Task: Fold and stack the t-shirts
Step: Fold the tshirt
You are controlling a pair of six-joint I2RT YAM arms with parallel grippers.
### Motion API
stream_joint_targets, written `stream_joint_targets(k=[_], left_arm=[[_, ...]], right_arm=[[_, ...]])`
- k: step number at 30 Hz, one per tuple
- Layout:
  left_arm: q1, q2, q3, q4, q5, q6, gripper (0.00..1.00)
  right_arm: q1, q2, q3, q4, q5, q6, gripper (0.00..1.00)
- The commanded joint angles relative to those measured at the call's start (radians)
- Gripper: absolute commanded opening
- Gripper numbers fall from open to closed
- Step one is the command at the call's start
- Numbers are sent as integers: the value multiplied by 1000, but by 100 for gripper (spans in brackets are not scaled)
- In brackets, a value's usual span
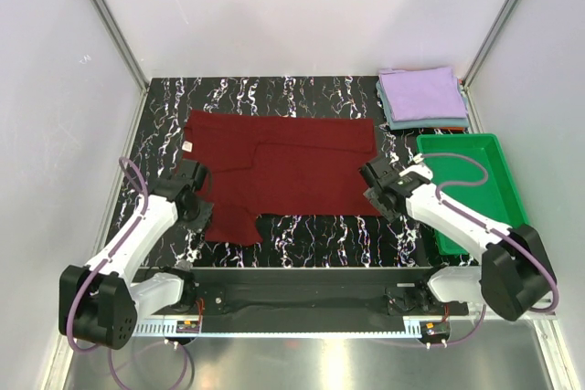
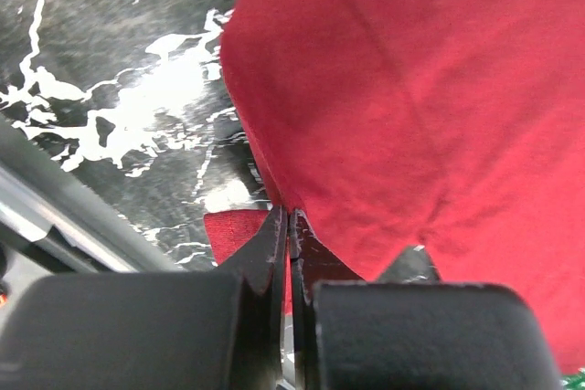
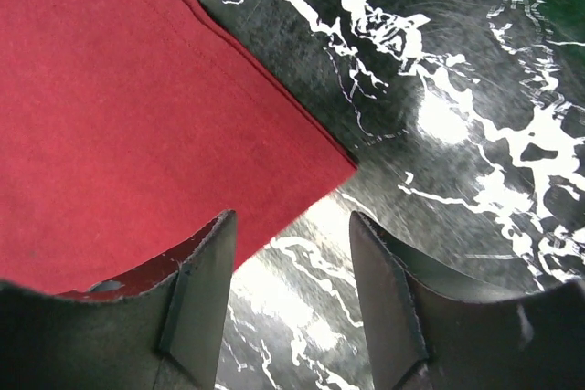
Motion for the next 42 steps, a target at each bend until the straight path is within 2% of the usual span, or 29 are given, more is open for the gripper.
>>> stream_joint_targets(k=[1, 6, 14, 18, 21, 25, 27, 28, 29, 36, 42], left_arm=[[-2, -5, 70, 6, -55, 16, 0], [-2, -8, 87, 16, -66, 18, 0], [-2, 9, 90, 37, -58, 34, 0], [-2, 17, 93, 43, -52, 45, 0], [-2, 15, 92, 49, -56, 48, 0], [-2, 12, 104, 57, -73, 54, 0], [-2, 11, 122, 56, -82, 54, 0], [-2, 12, 129, 56, -96, 59, 0], [-2, 11, 147, 56, -105, 62, 0], [-2, 46, 291, 51, -216, 146, 0], [12, 124, 392, 85, -273, 228, 0]], right_arm=[[-8, 39, -9, 80, 33, 27, 58], [-8, 90, -8, 5, 59, 144, 56], [-8, 111, -78, 53, 27, 275, 57], [-8, 149, -114, 137, 13, 321, 54], [-8, 154, -134, 134, 17, 367, 49], [-8, 119, -178, 157, 83, 383, 42], [-8, 92, -195, 200, 99, 360, 32], [-8, 82, -203, 209, 109, 347, 24], [-8, 75, -204, 220, 113, 338, 2], [-8, 27, -152, 275, 137, 116, 0], [-8, 91, -16, 274, 158, -71, 0]])
